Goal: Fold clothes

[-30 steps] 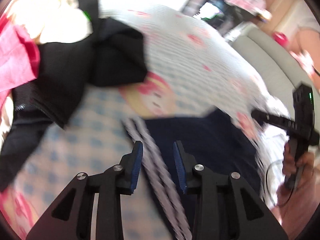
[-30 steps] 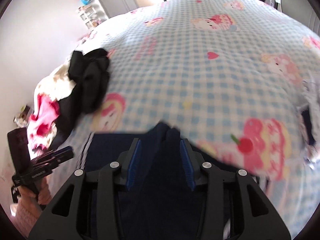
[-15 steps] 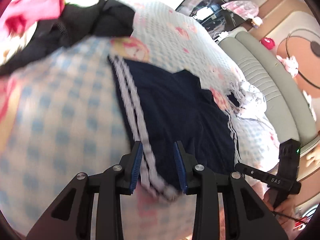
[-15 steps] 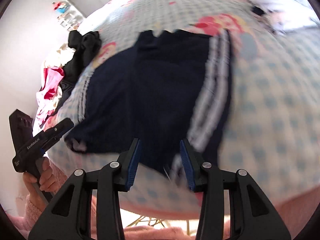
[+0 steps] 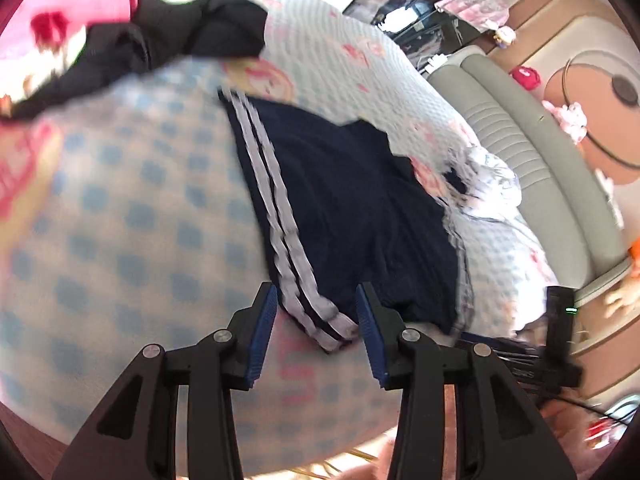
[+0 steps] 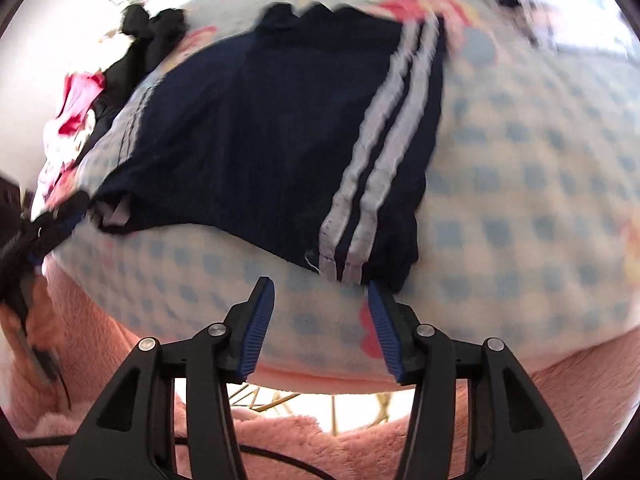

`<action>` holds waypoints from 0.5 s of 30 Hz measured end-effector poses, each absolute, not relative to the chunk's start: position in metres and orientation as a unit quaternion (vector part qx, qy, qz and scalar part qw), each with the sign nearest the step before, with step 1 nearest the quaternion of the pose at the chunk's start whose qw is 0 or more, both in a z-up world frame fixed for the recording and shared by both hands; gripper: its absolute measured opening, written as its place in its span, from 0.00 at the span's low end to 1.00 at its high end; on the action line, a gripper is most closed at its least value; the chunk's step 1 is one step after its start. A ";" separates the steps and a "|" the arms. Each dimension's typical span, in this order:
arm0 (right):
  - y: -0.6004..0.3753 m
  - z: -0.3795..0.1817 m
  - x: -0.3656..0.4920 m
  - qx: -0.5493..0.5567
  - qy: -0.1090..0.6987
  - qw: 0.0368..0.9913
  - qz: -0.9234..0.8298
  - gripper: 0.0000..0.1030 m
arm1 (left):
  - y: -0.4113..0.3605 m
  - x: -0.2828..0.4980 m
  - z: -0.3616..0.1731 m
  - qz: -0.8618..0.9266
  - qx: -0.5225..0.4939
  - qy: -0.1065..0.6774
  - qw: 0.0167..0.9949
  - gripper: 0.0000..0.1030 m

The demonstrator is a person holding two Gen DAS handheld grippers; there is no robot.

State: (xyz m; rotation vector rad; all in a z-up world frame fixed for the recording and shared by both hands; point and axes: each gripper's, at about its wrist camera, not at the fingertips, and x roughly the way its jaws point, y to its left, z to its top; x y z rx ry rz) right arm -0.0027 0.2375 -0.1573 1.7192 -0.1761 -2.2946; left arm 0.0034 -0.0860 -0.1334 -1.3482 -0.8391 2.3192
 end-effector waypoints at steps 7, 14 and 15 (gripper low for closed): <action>0.258 -0.146 -0.009 0.550 -0.087 0.098 -0.824 0.48 | -0.073 0.008 -0.151 0.806 -0.507 -0.272 0.139 0.42; 0.294 -0.153 -0.016 0.535 -0.166 0.067 -0.826 0.48 | -0.058 0.004 -0.151 0.820 -0.524 -0.194 0.123 0.42; 0.294 -0.150 -0.015 0.531 -0.167 0.067 -0.828 0.48 | -0.060 0.005 -0.146 0.823 -0.515 -0.202 0.130 0.42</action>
